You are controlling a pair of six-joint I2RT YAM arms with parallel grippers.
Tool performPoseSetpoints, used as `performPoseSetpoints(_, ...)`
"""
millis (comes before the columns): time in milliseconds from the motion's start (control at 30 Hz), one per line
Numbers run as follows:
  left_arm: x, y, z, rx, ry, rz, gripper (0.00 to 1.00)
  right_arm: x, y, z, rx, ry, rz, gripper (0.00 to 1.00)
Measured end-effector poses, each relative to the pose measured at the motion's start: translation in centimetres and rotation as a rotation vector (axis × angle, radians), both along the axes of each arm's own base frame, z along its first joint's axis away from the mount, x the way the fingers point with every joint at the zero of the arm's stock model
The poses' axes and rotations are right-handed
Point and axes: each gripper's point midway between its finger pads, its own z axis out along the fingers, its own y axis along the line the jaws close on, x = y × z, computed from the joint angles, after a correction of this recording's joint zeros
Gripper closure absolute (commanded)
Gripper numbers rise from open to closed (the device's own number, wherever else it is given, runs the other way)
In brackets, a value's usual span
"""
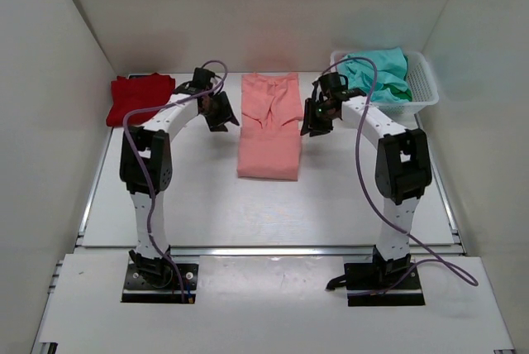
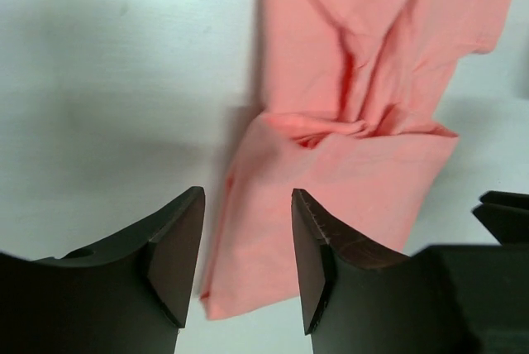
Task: Fold and stack the t-shirts
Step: Fold the folded rectangular tshirt in 1/3 of the way, then grab one side of the 2/3 rectangular tshirt with both arms
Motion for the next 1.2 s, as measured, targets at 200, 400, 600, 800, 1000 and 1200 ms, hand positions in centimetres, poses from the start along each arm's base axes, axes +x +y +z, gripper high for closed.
performPoseSetpoints(200,-7.9,1.5,-2.8,0.040,0.098,-0.016,0.41,-6.6,-1.2,-1.2,0.011,0.049,-0.034,0.66)
performPoseSetpoints(400,-15.1,-1.0,-4.2,0.058,0.074,-0.038,0.39,-13.0,1.0,-3.6,0.125,0.125,-0.094,0.64)
performPoseSetpoints(600,-14.1,-2.4,-4.1,0.034,-0.026,0.053,0.40,-14.8,3.7,-5.2,0.233,0.174,-0.154,0.60)
performPoseSetpoints(800,-11.9,-2.0,-4.5,0.019,-0.081,0.170,0.42,-12.7,5.1,-5.0,0.318,0.145,-0.201,0.57)
performPoseSetpoints(1000,-12.1,-2.7,-5.5,0.000,-0.057,0.207,0.41,-11.9,5.1,-5.7,0.354,0.172,-0.253,0.54)
performPoseSetpoints(1200,-13.1,-3.1,-6.1,-0.016,-0.051,0.226,0.40,-12.1,5.2,-5.5,0.389,0.165,-0.271,0.47)
